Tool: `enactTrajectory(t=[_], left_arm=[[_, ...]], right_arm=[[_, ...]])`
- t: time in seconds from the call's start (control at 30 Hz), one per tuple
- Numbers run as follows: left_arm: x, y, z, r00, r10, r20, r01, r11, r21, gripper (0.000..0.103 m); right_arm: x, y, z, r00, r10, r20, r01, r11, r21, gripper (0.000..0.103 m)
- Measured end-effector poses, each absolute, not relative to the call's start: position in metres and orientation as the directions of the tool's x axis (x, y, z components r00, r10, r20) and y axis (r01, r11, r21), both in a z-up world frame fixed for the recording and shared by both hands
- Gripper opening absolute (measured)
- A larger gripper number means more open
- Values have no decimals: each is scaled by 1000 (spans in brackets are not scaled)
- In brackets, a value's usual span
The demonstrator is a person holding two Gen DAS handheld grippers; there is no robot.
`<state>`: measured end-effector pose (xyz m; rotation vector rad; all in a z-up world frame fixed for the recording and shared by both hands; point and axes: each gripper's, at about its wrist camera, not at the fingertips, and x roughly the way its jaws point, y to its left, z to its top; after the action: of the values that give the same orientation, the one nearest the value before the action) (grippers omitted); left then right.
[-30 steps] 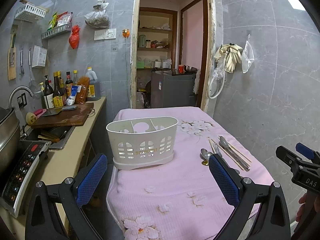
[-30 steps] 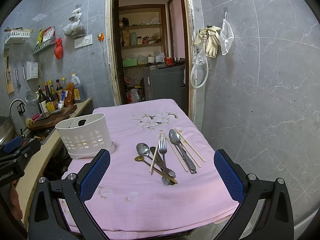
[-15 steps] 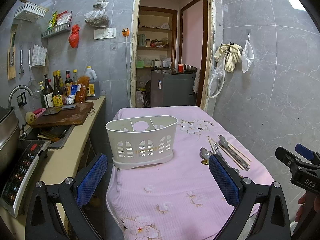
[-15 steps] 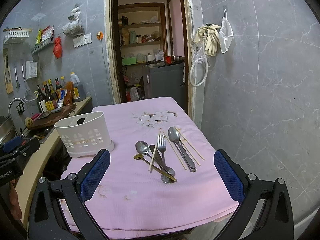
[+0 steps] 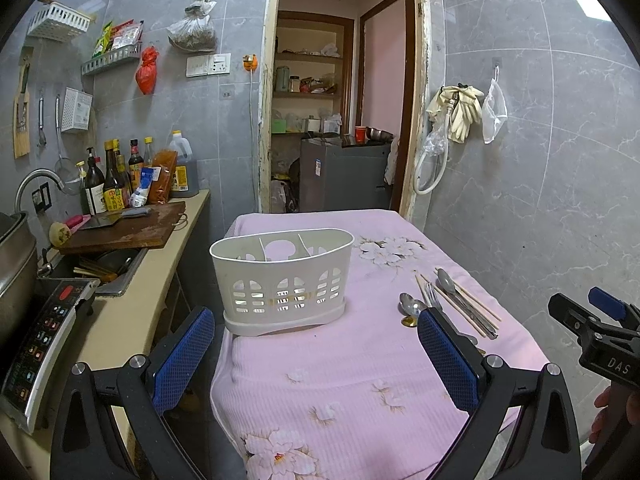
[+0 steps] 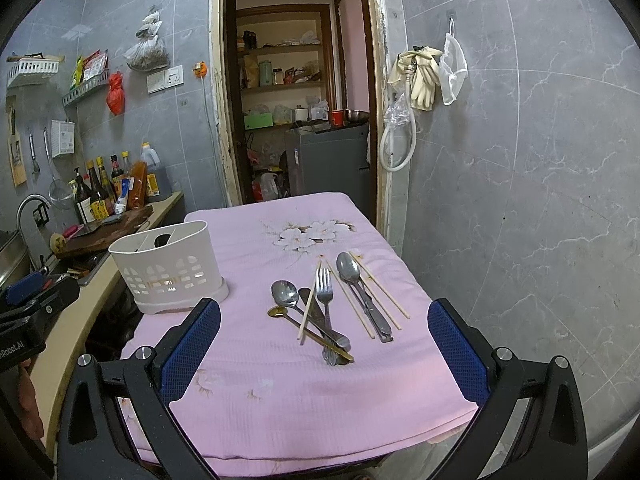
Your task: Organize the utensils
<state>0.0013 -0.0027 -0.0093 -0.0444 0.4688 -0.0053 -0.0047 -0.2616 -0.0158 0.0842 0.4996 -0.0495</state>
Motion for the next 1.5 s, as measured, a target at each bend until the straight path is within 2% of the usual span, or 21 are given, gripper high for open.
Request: enactTrajectory(t=[0.83,1.3,1.5], left_arm=[[3,-6,-17,889,-22,-458,1,999,-46,102],[22,-21,-1,921,-52,-385,31,998,-60,102],[43,-36,3,915,-61,-400,40,997,-61,102]], right_arm=[[-4,-260,-20,874,-25,-485,71,995,76,102],[7,-274,18,923,7,-386,38,993,110,102],[25,-287,31,946,-19,-324,34,999,40,102]])
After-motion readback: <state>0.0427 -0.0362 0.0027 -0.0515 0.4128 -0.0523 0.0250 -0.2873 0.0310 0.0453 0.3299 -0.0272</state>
